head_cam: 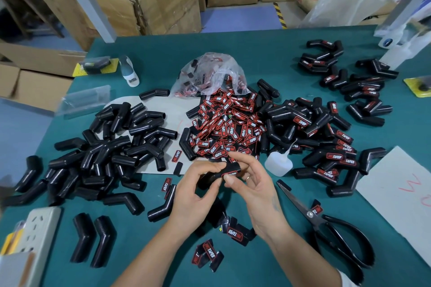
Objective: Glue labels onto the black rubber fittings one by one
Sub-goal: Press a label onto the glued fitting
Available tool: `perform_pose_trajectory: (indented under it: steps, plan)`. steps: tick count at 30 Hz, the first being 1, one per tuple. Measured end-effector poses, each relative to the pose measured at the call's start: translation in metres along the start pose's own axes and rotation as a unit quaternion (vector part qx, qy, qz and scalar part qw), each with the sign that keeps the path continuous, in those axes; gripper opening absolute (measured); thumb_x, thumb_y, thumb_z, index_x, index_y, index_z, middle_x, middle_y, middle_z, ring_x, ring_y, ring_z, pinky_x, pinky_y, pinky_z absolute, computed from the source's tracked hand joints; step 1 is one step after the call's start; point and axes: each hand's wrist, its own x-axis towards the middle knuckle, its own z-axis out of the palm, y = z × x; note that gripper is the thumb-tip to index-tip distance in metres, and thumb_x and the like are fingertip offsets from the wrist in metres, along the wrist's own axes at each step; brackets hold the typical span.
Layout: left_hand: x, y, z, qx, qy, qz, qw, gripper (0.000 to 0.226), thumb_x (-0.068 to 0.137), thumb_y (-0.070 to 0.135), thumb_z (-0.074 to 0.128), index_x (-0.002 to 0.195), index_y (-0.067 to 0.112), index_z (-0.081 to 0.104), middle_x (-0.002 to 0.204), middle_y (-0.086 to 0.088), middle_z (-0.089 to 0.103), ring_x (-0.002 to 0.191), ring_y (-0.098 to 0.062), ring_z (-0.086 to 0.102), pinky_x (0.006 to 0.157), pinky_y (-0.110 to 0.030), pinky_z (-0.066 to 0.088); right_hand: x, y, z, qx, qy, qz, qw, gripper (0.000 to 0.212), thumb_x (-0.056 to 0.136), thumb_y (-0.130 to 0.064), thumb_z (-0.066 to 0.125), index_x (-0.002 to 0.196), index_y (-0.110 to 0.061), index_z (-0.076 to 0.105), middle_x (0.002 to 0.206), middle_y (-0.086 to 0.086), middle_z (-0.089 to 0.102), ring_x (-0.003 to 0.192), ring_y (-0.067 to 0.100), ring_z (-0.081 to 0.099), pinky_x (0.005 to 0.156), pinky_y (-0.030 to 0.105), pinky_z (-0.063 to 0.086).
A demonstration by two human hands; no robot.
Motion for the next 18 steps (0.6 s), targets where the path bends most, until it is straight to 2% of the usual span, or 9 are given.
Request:
perform_pose_trajectory:
  steps: [5,9,13,18]
  plan:
    - [0.0007,0.0038,-0.0015,-0.010,0.007,-0.003,1.000,0.045,0.093,0.012,0.066,0.117,0.050,0.062,0.117,0.014,0.070,0.115,-0.018,0.069,0.102,-0.026,0.051,-0.0001,-0.0020,-0.0008,0.004,-0.008,-0.002,1.000,0.051,0.085,-0.038,0.086,0.132,-0.028,0.068,0.110,0.000,0.072,0.105,0.015,0.066,0.098,0.032,0.054]
    - [0.0000,0.0025,-0.0023,-0.010,0.010,-0.009,1.000,0.043,0.094,0.013,0.066,0.118,0.049,0.062,0.118,0.012,0.070,0.116,-0.020,0.069,0.103,-0.030,0.051,-0.0005,-0.0026,-0.0008,0.006,-0.008,-0.003,1.000,0.043,0.089,-0.027,0.080,0.131,-0.028,0.068,0.112,0.002,0.073,0.106,0.018,0.067,0.099,0.036,0.055]
    - [0.0000,0.0007,-0.0031,-0.012,0.009,-0.012,1.000,0.042,0.094,0.013,0.066,0.119,0.046,0.062,0.118,0.009,0.071,0.116,-0.021,0.068,0.102,-0.031,0.051,-0.0013,-0.0035,-0.0006,0.016,-0.008,-0.001,1.000,0.040,0.092,-0.021,0.075,0.131,-0.027,0.068,0.110,0.001,0.072,0.103,0.017,0.067,0.094,0.030,0.055]
    - [-0.0004,0.0010,-0.0033,-0.008,0.008,-0.015,1.000,0.041,0.094,0.011,0.066,0.120,0.043,0.064,0.118,0.010,0.070,0.116,-0.020,0.068,0.102,-0.028,0.050,-0.0021,-0.0035,-0.0017,0.007,-0.013,-0.002,1.000,0.039,0.094,-0.018,0.073,0.131,-0.028,0.068,0.110,0.000,0.072,0.102,0.018,0.067,0.097,0.030,0.053]
